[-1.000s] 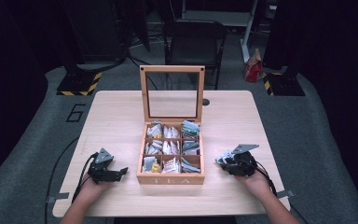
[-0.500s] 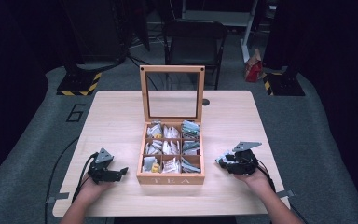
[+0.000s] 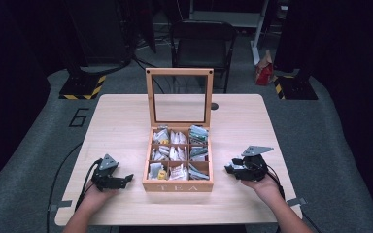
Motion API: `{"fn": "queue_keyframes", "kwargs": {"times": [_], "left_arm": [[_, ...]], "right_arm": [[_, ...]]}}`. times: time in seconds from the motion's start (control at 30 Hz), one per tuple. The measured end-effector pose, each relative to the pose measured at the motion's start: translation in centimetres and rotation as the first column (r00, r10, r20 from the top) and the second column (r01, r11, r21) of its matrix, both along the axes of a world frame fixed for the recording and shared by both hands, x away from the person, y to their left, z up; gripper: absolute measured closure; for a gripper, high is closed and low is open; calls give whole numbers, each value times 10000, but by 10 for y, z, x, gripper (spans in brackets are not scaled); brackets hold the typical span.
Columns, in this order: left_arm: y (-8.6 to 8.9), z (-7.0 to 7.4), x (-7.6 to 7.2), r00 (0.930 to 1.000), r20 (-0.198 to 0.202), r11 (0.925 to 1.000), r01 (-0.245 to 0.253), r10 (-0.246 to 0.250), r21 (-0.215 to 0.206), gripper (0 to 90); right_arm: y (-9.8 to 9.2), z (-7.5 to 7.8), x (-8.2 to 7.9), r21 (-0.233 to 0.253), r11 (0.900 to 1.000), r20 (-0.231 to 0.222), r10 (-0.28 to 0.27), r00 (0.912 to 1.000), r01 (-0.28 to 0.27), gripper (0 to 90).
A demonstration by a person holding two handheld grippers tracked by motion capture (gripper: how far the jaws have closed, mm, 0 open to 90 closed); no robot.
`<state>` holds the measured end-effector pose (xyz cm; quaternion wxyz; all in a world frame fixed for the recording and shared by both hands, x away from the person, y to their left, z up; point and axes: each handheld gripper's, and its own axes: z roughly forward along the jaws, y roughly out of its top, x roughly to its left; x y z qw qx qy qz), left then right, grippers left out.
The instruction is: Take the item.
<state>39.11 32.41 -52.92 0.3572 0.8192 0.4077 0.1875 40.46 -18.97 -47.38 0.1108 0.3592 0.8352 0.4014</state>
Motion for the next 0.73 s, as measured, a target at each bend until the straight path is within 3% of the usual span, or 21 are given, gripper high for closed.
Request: {"fn": "queue_keyframes", "kwargs": {"times": [0.3, 0.57, 0.73], "left_arm": [[0, 0, 0, 10000, 5, 10000, 21, -21, 19, 149], [0, 0, 0, 10000, 18, 10000, 34, -34, 43, 149], [0, 0, 0, 10000, 21, 10000, 35, -35, 37, 149]], "right_arm": [[11, -1, -6, -147, 9994, 107, 315, 9994, -314, 502], [17, -10, -10, -381, 9979, 145, 523, 9985, -517, 502], [21, -13, -14, -713, 9965, 396, 455, 9982, -427, 453]]}}
